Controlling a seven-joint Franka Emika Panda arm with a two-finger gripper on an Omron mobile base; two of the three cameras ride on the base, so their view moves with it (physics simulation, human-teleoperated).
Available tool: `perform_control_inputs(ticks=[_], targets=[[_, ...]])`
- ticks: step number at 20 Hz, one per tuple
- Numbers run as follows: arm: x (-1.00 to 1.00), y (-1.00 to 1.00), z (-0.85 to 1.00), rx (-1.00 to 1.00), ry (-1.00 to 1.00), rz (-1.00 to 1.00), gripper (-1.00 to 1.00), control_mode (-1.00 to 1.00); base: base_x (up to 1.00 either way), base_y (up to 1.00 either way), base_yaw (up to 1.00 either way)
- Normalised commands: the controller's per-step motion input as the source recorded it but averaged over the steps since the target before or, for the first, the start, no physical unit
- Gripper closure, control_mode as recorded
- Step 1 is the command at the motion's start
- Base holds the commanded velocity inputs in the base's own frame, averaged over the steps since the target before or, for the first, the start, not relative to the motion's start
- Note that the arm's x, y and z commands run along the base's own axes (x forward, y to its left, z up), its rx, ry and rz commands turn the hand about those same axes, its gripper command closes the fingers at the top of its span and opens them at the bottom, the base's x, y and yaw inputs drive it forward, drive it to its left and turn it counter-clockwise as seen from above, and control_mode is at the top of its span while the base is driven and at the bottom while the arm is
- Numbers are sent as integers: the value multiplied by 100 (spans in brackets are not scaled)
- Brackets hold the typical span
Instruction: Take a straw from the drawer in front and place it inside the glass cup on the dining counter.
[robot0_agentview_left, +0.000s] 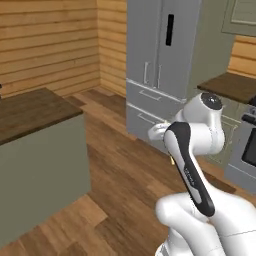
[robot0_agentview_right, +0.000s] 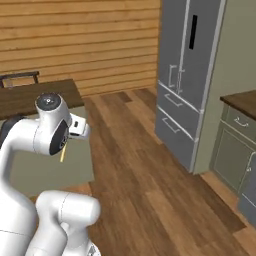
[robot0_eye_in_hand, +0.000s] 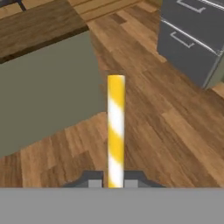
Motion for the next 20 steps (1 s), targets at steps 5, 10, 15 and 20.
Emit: perform_control_inputs(ticks=[5,10,15,20], targets=[[0,0,0,0,0,0,100,100,97,0,38],[0,0,0,0,0,0,100,100,100,-5,31],[0,0,0,0,0,0,100,100,100,-48,26],[0,0,0,0,0,0,100,100,100,-82,24]])
